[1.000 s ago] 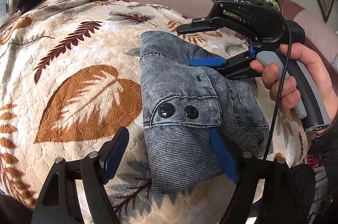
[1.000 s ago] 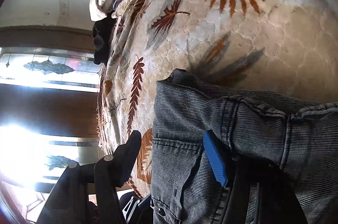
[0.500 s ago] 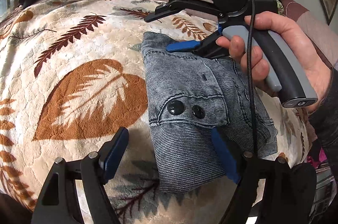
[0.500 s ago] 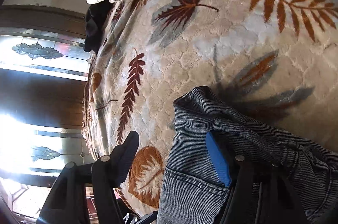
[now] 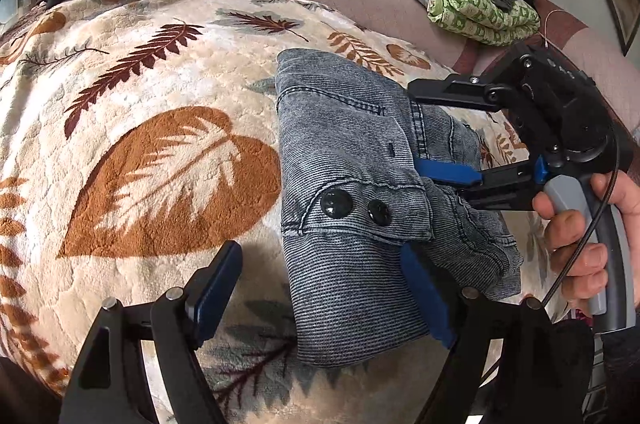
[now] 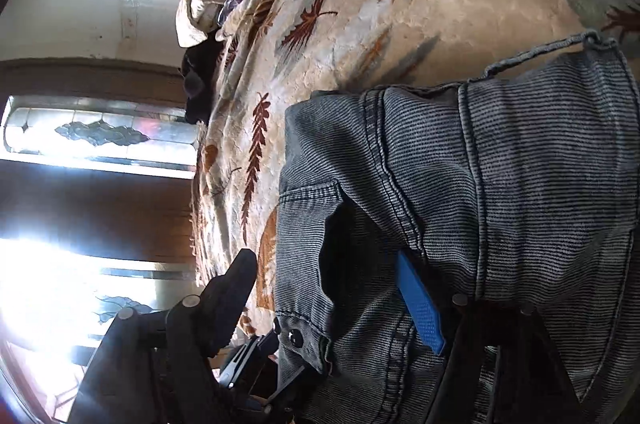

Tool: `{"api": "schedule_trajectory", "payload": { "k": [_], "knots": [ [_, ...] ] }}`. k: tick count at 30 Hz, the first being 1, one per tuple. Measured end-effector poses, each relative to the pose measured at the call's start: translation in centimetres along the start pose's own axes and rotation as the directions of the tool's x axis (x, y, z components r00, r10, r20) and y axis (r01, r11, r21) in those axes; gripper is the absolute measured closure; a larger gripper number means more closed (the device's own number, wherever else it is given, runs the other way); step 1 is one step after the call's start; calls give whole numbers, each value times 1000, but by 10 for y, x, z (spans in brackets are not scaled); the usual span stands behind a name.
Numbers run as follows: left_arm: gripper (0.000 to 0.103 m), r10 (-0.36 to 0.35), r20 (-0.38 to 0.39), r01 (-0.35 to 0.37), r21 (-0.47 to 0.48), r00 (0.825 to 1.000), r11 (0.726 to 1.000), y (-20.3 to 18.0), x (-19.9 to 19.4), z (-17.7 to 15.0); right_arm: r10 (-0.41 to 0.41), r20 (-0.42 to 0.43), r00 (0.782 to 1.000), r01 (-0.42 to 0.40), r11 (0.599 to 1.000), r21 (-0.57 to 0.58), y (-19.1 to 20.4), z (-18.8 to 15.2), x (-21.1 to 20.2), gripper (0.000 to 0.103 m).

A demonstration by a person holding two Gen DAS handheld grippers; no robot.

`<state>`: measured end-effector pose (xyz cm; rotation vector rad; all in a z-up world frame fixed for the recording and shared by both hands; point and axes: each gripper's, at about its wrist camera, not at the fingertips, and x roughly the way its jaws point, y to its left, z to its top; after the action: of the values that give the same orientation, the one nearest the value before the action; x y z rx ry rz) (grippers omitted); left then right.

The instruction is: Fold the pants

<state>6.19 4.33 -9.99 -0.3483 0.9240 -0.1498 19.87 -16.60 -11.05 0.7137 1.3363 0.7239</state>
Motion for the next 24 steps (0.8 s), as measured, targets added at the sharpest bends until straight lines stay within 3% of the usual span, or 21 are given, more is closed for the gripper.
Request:
{"api": "schedule_trajectory", "payload": {
  "k": [5, 9, 10, 12, 14, 18, 21, 22, 24],
  "knots": [
    [21, 9, 63, -9, -4, 998, 1000, -1, -19, -1, 38, 74, 997, -30, 994, -103, 29, -22, -40, 27],
    [21, 33, 154, -37, 22, 988, 999, -8, -37, -1, 61, 83, 995, -59, 998, -21, -11, -48, -51, 27],
    [21, 45, 125, -50, 34, 991, 998, -10, -31, -2, 45, 63, 997, -46, 999, 7, -26, -55, -46, 27],
    [21, 60, 14, -61, 63, 998, 996, -13, -8, -9, 96, 102, 990, -100, 995, 29, -43, -63, -48, 31],
    [20, 55, 37, -56, 32, 998, 998, -10, -10, -12, 75, 113, 991, -79, 996, 35, -38, -62, -57, 29],
    [20, 91, 138, -102, 77, 986, 992, -19, -29, -10, 130, 153, 980, -126, 991, -38, -25, -71, -79, 27],
    [20, 96, 47, -101, 123, 994, 987, -23, -8, -17, 114, 128, 985, -118, 993, 23, -48, -82, -66, 24],
    [20, 87, 39, -91, 127, 995, 988, -23, -3, -19, 102, 98, 990, -108, 993, 50, -61, -85, -55, 25],
    [19, 84, 50, -88, 106, 995, 990, -21, -7, -19, 152, 147, 977, -163, 985, 63, -69, -89, -63, 27]
  ]
}}
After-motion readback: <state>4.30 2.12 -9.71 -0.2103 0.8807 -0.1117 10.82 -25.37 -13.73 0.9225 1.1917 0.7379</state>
